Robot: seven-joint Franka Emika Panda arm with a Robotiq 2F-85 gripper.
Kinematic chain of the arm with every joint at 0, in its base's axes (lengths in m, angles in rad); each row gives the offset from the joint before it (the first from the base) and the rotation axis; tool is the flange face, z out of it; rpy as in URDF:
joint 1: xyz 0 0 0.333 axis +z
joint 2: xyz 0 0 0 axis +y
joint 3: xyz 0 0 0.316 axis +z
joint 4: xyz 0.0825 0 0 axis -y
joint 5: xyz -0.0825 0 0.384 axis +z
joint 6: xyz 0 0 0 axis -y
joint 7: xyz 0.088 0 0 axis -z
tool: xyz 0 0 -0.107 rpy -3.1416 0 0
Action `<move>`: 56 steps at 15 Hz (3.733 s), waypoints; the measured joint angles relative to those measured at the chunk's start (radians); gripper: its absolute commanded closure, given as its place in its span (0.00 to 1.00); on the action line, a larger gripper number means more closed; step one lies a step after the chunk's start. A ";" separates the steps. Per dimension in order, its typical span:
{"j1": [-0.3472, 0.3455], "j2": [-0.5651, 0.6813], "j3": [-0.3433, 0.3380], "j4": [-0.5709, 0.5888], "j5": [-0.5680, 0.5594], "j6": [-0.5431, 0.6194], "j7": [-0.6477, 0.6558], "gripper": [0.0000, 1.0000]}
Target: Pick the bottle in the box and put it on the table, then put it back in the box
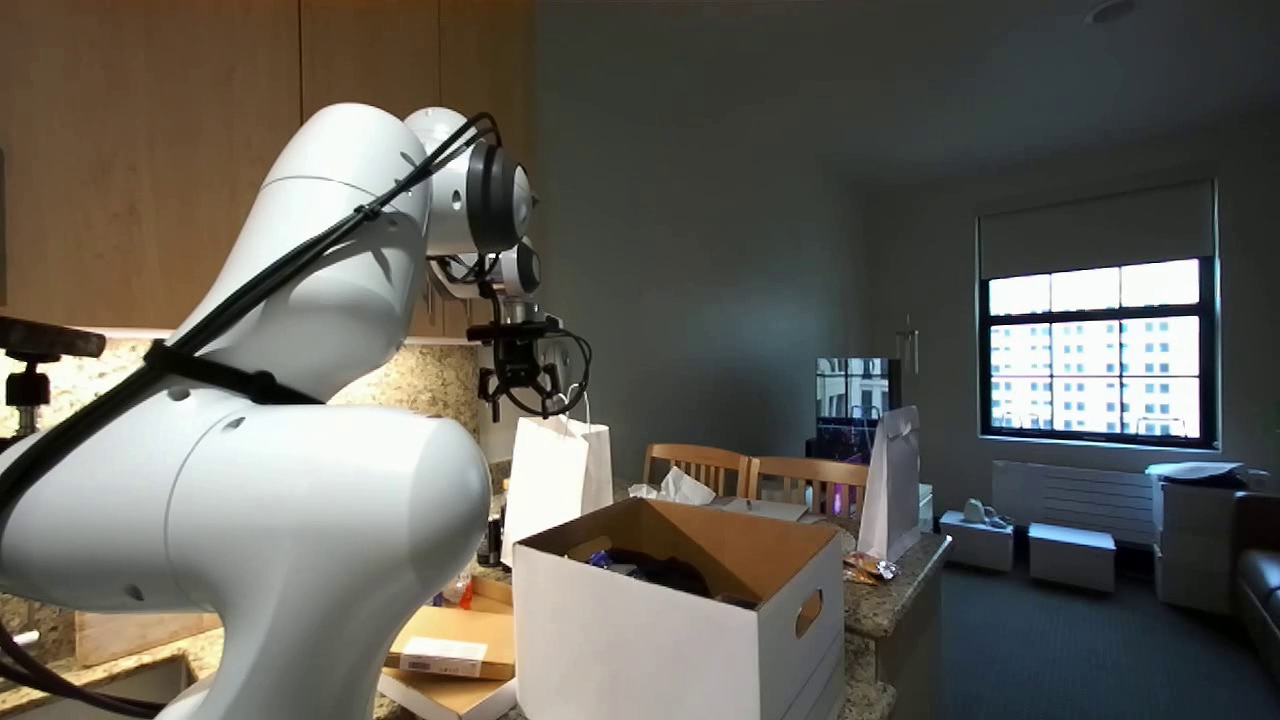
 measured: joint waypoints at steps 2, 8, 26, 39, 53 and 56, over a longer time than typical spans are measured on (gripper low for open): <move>0.000 0.000 0.000 0.000 0.000 0.000 0.000 0.00; 0.000 0.000 0.000 0.000 0.001 0.000 0.000 0.00; 0.026 0.139 0.067 0.148 -0.002 0.005 0.063 0.00; 0.190 0.390 0.063 0.328 -0.016 0.002 0.199 0.00; 0.217 0.499 0.032 0.351 -0.017 0.125 0.274 0.00; 0.229 0.514 0.009 0.351 -0.025 0.146 0.299 0.00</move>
